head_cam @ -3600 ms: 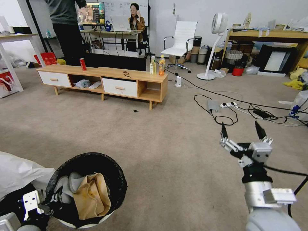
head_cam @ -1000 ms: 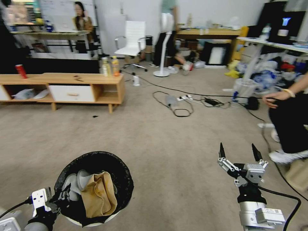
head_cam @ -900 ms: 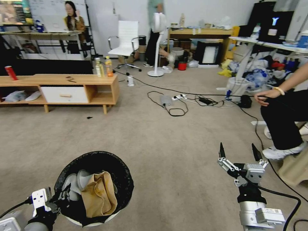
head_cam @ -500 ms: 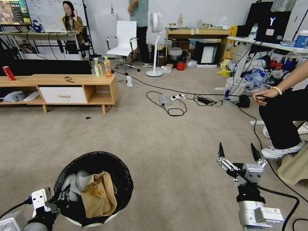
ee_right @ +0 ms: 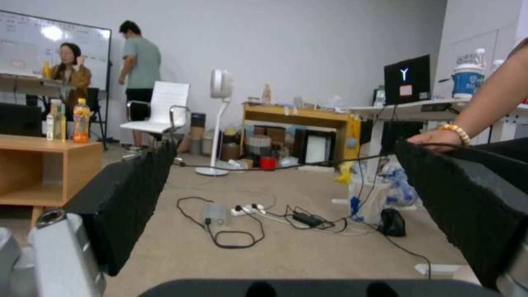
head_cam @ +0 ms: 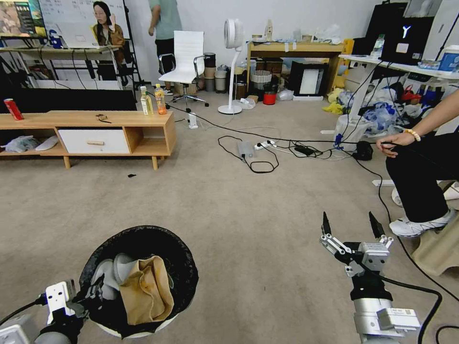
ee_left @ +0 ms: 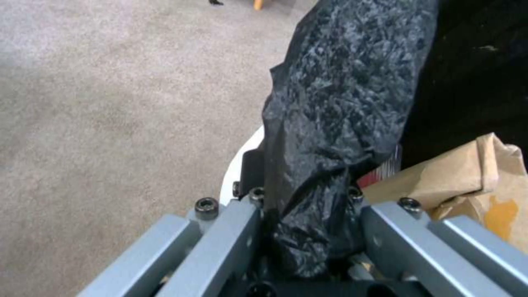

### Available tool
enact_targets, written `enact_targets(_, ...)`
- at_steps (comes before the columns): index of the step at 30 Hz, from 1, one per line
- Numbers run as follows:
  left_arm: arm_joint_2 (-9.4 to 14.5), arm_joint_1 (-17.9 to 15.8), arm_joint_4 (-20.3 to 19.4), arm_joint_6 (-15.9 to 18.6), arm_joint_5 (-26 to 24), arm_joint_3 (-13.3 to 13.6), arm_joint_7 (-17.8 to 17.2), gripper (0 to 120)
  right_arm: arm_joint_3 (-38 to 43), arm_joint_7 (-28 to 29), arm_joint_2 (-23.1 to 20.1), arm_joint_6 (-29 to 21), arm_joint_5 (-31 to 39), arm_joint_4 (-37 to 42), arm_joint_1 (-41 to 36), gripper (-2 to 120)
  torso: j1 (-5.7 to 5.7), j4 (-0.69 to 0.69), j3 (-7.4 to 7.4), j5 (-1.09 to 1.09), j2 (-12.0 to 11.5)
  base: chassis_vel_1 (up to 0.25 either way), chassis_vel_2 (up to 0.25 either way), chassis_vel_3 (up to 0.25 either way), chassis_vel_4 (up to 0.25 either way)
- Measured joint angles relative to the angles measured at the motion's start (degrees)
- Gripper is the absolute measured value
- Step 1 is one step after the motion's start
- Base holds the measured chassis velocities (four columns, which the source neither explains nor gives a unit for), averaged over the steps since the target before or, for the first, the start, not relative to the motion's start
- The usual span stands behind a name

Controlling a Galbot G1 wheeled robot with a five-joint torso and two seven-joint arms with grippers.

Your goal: Pick up the trash bin and place the garbage on the floor into it.

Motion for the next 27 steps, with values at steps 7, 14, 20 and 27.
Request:
enact_targets(7,0.0,-0.1,-0.1,0.0,0.0,0.0,0.0,5,0.0,0.1,-0.2,0.1,0.2,-0.1,0.1,100,0.00,-0.01,0.00,0.00,0.0,-0.081,0.067,0.074,-0.077)
enact_targets(14,-0.2,-0.1,-0.1,0.0,0.0,0.0,0.0,5,-0.1,0.1,-0.2,0.1,0.3,-0.2,0.2,100,0.00,0.00,0.01,0.01,0.0,-0.206,0.194,0.210,-0.205)
enact_targets(20,-0.3,-0.1,-0.1,0.0,0.2,0.0,0.1,5,-0.1,0.1,-0.2,0.2,0.3,-0.4,0.4,100,0.01,0.00,0.01,0.00,0.0,-0.229,0.219,0.229,-0.216)
enact_targets(27,-0.4,-0.2,0.1,0.0,0.2,0.0,0.2,5,-0.2,0.1,-0.2,0.4,0.3,-0.8,0.7,100,0.01,0.00,0.01,0.00,0.0,-0.198,0.212,0.198,-0.222)
